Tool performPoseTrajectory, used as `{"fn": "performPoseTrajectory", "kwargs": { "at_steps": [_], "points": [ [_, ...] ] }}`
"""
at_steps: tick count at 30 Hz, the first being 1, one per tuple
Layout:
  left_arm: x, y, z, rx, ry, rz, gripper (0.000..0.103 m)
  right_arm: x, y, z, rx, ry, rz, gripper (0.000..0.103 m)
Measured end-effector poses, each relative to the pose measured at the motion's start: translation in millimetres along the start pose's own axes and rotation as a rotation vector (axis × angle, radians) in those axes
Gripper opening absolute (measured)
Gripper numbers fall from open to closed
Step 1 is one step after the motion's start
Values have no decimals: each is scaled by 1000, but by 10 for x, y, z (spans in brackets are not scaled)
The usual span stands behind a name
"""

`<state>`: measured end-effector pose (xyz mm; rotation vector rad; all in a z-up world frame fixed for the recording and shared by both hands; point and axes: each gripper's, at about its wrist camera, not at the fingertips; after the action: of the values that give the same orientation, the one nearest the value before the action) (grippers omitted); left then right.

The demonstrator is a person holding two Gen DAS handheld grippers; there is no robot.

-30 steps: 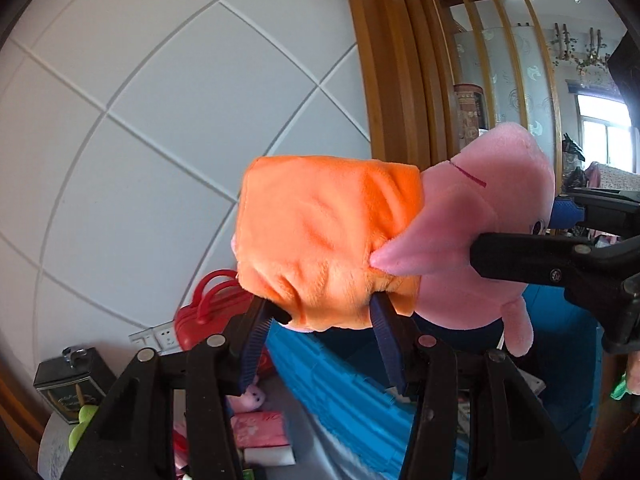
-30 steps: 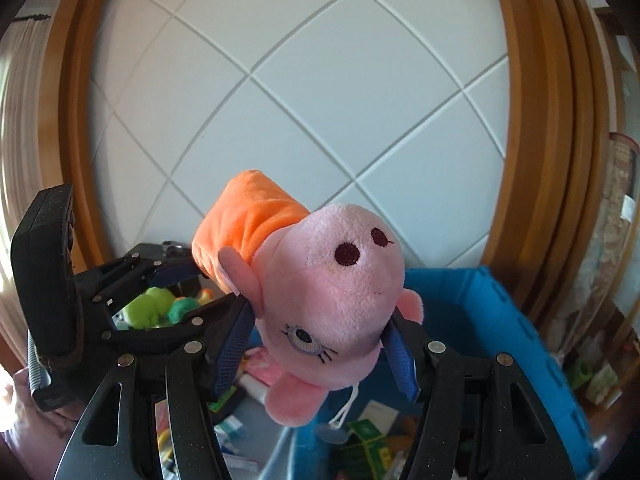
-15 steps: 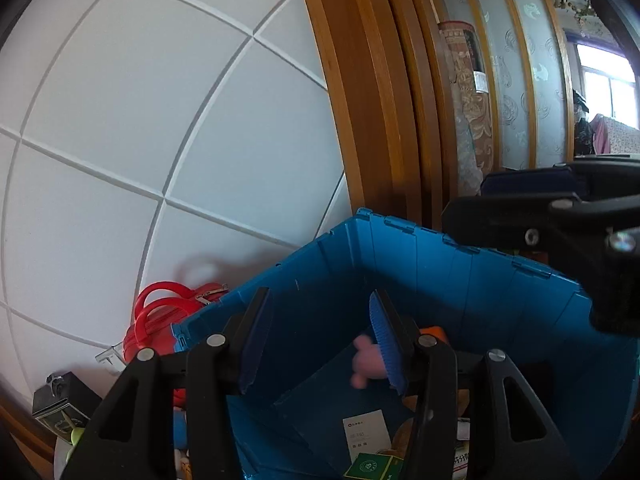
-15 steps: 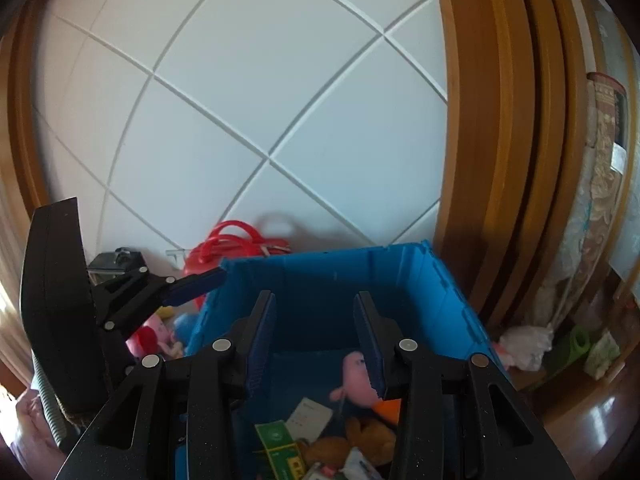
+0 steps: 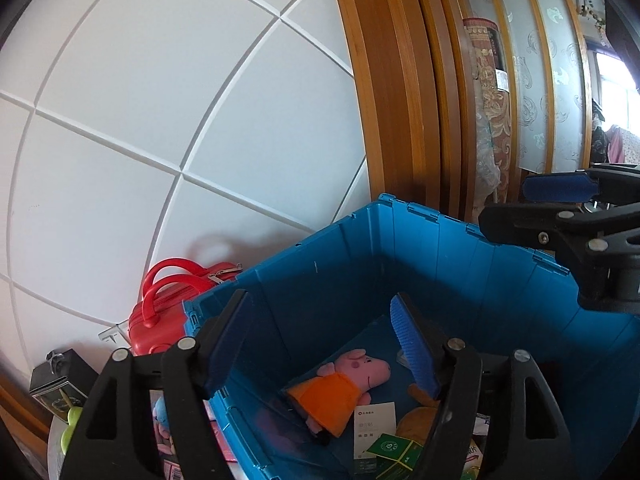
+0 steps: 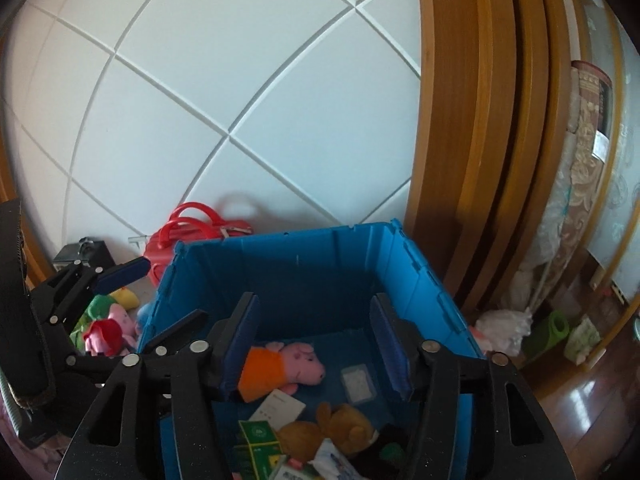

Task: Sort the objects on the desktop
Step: 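Carry the pig plush over the blue crate and open both tools, then move both open tools back over the pile of items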

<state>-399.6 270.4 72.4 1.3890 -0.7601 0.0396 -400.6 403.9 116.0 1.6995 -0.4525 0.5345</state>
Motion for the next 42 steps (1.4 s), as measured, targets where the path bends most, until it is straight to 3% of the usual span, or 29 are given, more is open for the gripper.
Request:
{"fn": "performPoseTrajectory", "kwargs": {
  "at_steps": [4, 7, 11, 15, 23, 28, 33, 36, 42],
  "points": [
    [175, -15, 140, 20, -7, -6, 73, 94, 45, 149, 32, -45, 15, 68],
    [324, -32, 227, 22, -6, -11, 75, 174, 59, 232, 33, -58, 26, 87],
    [530, -59, 345, 40, -4, -24, 75, 329, 57, 407, 63, -72, 22, 90],
    [753, -153, 462, 43, 1, -42, 76, 509, 33, 600, 79, -78, 11, 101],
    [1264, -385, 743, 65, 10, -115, 80, 914, -79, 965, 56, -51, -46, 103],
    [1655, -565, 1032, 134, 28, -200, 80, 1116, -196, 1243, 24, -10, -101, 103],
    [1973, -828, 1391, 212, 103, -251, 80, 1188, -331, 1580, -34, 101, -141, 103],
    [2093, -1069, 1624, 235, 192, -271, 80, 1180, -389, 1860, -27, 145, -162, 103],
    [2223, -1642, 2127, 270, 355, -223, 80, 1095, -532, 2452, 9, 209, -199, 103]
  ]
}}
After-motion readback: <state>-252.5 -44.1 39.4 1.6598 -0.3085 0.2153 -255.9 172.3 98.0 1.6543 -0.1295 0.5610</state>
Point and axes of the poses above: each gripper's, at about its wrist camera, not at the fingertips, and x roughly against the way its jaws point, z to its left, y to its top, and after that the axes turned 12 degrees about x, right-handed
